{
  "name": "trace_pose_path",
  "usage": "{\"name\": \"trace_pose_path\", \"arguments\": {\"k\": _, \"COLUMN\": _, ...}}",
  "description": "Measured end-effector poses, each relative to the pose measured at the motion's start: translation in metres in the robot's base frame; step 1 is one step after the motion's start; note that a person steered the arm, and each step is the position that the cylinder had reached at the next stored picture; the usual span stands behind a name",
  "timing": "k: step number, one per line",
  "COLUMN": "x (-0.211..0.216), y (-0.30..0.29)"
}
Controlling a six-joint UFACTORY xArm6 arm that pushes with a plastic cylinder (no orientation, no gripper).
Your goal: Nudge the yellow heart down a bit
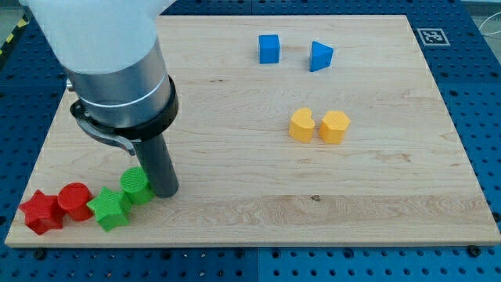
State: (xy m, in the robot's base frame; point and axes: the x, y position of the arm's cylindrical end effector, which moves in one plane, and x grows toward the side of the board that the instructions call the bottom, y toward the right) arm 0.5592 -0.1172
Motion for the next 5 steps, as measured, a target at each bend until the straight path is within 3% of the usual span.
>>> {"name": "trace_pose_path", "arguments": {"k": 5, "x": -0.006, "y": -0.035}}
